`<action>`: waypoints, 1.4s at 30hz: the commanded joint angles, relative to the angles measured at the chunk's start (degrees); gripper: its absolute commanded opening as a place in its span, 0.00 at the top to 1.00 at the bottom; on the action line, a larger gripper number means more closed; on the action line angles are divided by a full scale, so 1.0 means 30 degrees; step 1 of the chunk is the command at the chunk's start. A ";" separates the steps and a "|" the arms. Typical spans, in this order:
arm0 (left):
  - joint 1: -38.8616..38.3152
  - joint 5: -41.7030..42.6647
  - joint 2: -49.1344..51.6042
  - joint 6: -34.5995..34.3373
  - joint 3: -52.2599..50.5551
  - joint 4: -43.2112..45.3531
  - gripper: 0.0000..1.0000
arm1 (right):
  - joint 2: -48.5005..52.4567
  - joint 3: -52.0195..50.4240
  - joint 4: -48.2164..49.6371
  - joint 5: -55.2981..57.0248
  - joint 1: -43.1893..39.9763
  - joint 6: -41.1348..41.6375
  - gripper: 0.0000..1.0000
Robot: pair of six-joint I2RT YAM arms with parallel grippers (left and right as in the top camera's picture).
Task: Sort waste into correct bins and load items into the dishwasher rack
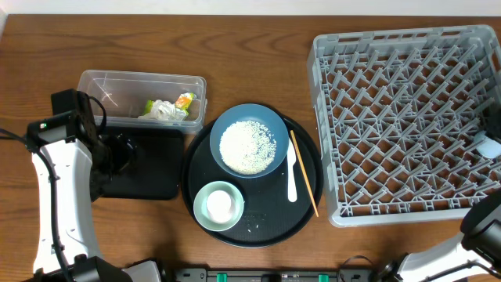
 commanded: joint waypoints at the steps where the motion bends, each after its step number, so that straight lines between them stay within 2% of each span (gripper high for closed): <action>1: 0.0066 -0.0153 0.0102 -0.0160 -0.0131 -0.0131 0.02 | -0.1246 0.0488 0.0036 -0.0270 -0.0357 0.0211 0.69; 5: 0.0066 -0.0153 0.0102 -0.0153 -0.0131 -0.0138 0.02 | -0.1290 0.0488 -0.0692 -0.3089 -0.0270 -0.0175 0.68; 7: 0.0066 -0.0160 0.0102 -0.0160 -0.0131 -0.0146 0.02 | -0.1290 0.0488 -0.1246 -0.6433 -0.0117 -0.1268 0.58; 9: 0.0066 -0.0160 0.0102 -0.0153 -0.0131 -0.0146 0.02 | -0.1348 0.0495 -0.1800 -0.9216 0.0204 -0.2390 0.51; 11: 0.0066 -0.0160 0.0102 -0.0153 -0.0131 -0.0146 0.02 | -0.1515 0.0495 -0.2419 -0.9967 0.0809 -0.2841 0.48; 21: 0.0066 -0.0168 0.0102 -0.0146 -0.0131 -0.0146 0.02 | -0.3592 0.0495 -0.4707 -0.9632 0.7621 -0.4619 0.26; 28: 0.0066 -0.0175 0.0102 -0.0146 -0.0131 -0.0138 0.02 | -0.3432 0.0488 -0.6645 -0.9610 1.4520 -0.6462 0.22; 31: 0.0066 -0.0175 0.0102 -0.0146 -0.0131 -0.0138 0.02 | -0.3432 0.0488 -0.6288 -0.8954 1.8090 -0.6448 0.17; 35: 0.0066 -0.0168 0.0102 -0.0146 -0.0131 -0.0138 0.02 | -0.3373 0.0488 -0.5836 -0.7730 2.1515 -0.6433 0.12; 42: 0.0066 -0.0168 0.0102 -0.0146 -0.0131 -0.0153 0.02 | -0.2492 0.0488 -0.4772 -0.7111 2.6323 -0.6433 0.11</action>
